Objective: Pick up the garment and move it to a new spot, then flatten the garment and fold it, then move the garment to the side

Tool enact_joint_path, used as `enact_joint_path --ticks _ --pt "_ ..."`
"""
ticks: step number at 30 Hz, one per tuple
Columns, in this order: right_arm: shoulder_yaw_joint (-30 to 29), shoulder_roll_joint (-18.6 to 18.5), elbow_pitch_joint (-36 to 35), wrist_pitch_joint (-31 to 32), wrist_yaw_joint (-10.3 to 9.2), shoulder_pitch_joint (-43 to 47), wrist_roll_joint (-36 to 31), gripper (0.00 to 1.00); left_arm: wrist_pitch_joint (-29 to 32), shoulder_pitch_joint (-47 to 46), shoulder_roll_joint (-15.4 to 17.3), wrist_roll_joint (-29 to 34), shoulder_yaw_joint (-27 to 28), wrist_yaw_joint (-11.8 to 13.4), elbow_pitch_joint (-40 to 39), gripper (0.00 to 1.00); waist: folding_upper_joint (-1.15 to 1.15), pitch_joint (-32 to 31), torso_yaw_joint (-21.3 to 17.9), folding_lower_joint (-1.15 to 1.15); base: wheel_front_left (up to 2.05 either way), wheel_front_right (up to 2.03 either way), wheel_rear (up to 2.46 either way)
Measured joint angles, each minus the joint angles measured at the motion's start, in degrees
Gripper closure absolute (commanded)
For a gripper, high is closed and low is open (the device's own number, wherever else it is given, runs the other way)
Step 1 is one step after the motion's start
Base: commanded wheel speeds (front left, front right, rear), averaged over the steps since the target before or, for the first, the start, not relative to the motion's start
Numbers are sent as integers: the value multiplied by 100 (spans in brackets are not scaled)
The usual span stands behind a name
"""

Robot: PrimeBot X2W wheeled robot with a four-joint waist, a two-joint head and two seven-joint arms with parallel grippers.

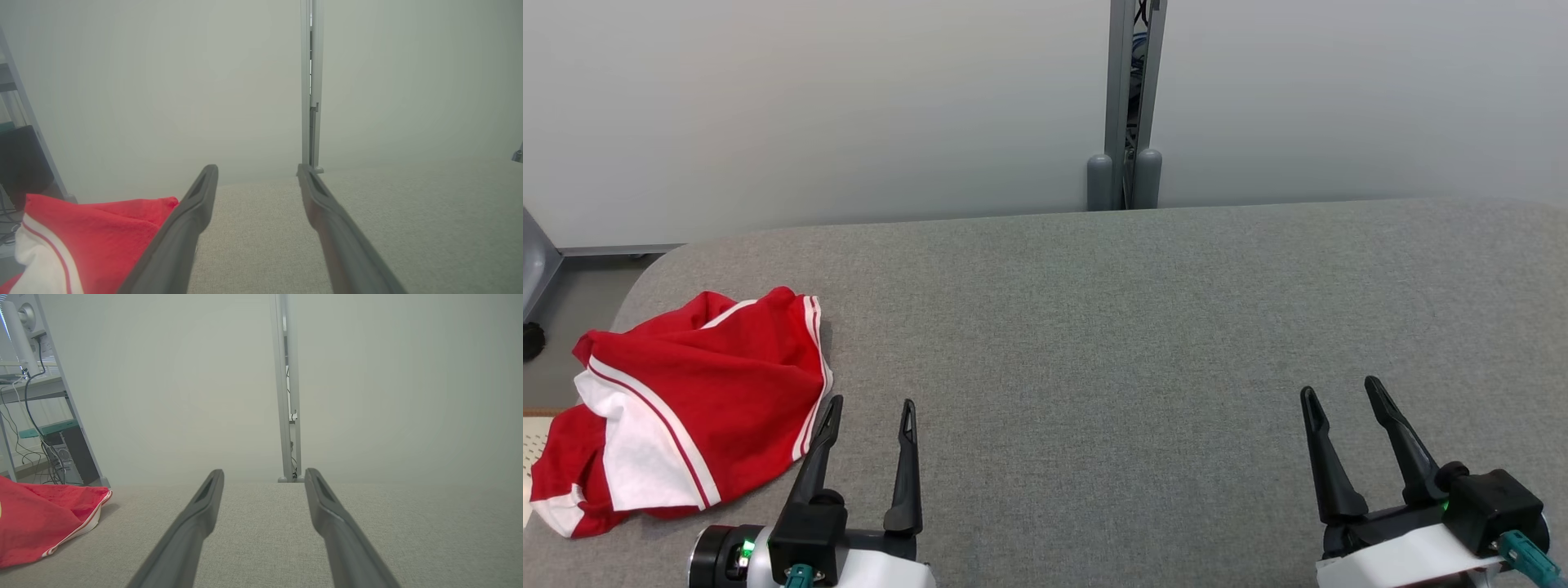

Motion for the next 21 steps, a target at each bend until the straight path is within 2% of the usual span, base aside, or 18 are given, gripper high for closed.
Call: enact_joint_path --ticks 21 --pt "16 0 35 0 0 15 51 0 0 0 0 46 7 -9 103 0 0 -17 41 0 0 0 0"
